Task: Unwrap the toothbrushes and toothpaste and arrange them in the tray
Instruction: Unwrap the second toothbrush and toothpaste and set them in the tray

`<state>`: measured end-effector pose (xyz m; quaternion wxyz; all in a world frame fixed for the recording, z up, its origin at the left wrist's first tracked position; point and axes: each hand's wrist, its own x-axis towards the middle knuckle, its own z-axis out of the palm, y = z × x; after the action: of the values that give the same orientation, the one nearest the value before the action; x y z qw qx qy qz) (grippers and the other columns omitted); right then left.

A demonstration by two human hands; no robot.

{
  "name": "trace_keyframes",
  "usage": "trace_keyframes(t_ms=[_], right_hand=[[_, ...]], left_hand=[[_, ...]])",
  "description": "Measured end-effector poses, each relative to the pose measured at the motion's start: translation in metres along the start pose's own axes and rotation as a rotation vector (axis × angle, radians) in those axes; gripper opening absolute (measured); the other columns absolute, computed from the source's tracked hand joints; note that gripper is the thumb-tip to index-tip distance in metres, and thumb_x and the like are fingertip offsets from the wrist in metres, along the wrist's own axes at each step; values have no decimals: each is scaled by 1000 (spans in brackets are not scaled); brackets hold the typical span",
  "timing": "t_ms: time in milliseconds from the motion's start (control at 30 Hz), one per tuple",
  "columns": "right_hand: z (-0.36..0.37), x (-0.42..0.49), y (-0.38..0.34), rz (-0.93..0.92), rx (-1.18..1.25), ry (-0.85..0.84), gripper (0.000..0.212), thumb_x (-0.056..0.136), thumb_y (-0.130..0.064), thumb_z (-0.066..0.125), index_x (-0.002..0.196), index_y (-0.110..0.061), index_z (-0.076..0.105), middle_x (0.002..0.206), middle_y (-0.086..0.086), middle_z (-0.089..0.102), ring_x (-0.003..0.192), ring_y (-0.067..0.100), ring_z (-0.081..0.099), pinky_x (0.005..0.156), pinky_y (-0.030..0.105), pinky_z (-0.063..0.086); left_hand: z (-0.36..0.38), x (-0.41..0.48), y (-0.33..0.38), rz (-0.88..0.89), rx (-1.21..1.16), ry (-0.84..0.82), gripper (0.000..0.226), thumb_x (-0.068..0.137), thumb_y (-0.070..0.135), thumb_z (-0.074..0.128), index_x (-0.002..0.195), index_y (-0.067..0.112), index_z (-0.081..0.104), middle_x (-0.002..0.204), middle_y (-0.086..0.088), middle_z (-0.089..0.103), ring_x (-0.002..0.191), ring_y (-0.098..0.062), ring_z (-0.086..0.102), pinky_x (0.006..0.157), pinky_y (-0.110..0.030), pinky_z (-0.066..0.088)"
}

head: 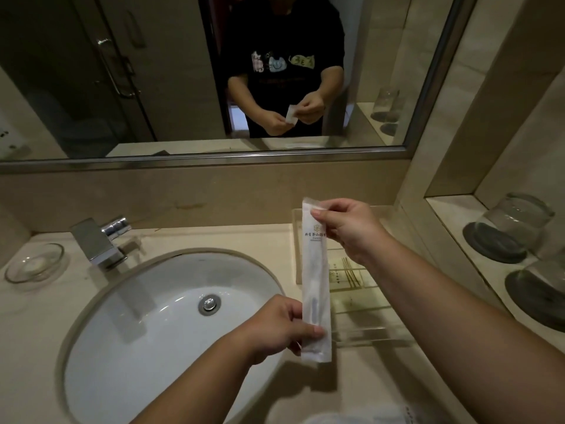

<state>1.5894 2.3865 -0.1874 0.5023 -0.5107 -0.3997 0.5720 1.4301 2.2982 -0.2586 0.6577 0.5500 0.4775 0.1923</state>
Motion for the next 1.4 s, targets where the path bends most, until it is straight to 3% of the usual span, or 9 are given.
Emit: trace_keyframes(t_ms=[167, 300, 533, 667, 800, 1000, 1133, 1267, 1400], right_hand=[[-6, -2, -7, 9, 9, 45, 15, 74, 4, 70, 72, -8, 62, 67, 5, 66, 51, 11, 65, 47, 18, 51], [-11, -1, -8, 21, 70, 54, 12, 78, -1, 67, 75, -11, 61, 59, -1, 69, 53, 10, 66, 47, 19, 51], [-11, -8, -4, 85, 42, -66, 7, 78, -2, 67, 81, -7, 64, 75, 5, 66, 67, 15, 63, 69, 30, 53], [-11, -10, -11, 93, 49, -71, 10, 78, 5, 64, 84, -2, 62, 53, -1, 67, 43, 6, 60, 50, 20, 54], [-13, -10, -15, 105, 44, -34, 13, 76, 4, 66, 78, -8, 63, 64, 4, 67, 55, 14, 64, 50, 22, 54], [-18, -11, -8, 130, 180, -59, 11, 83, -21, 64, 84, -10, 64, 70, 4, 72, 62, 17, 68, 52, 27, 57], [-16, -13, -3, 94, 151, 18, 10, 87, -16, 60, 81, -8, 62, 64, 3, 68, 49, 14, 65, 44, 23, 53], [-12, -15, -8, 57, 145, 51, 10, 86, -11, 61, 77, -9, 59, 53, 1, 67, 43, 12, 63, 39, 20, 51], [-5, -20, -15, 89, 89, 15, 5, 84, -8, 62, 80, -6, 60, 58, 4, 67, 47, 13, 65, 38, 21, 50]], left_hand=[[1, -1, 1, 11, -1, -20, 18, 78, 10, 72, 62, 20, 72, 61, 4, 71, 56, -11, 65, 50, -21, 49], [-4, -1, 3, 46, -30, -4, 4, 79, 10, 71, 79, 14, 73, 70, -1, 72, 62, -16, 66, 54, -26, 51], [-9, -1, 6, 47, -4, -24, 7, 80, 8, 70, 77, 14, 72, 64, 4, 72, 57, -10, 65, 51, -22, 49], [-7, 0, 5, 45, 2, -41, 6, 80, 11, 70, 84, 15, 73, 73, 1, 74, 65, -14, 67, 56, -25, 51], [-8, 2, 7, 36, 0, -52, 9, 80, 13, 71, 88, 14, 73, 77, 0, 74, 69, -15, 68, 58, -26, 51], [-11, 2, 9, 40, -18, -57, 11, 80, 15, 71, 90, 15, 73, 79, 2, 75, 72, -15, 70, 59, -26, 53], [-7, 0, 10, 19, 16, -69, 11, 78, 13, 72, 89, 11, 73, 78, -2, 74, 69, -14, 69, 59, -25, 54], [-7, 3, 35, 80, -124, 63, 16, 88, 22, 59, 98, 12, 67, 87, -5, 69, 70, -12, 66, 60, -25, 56], [-17, 16, 82, 251, -295, 262, 35, 88, 29, 58, 120, 14, 58, 99, -6, 68, 71, -15, 64, 56, -27, 56]])
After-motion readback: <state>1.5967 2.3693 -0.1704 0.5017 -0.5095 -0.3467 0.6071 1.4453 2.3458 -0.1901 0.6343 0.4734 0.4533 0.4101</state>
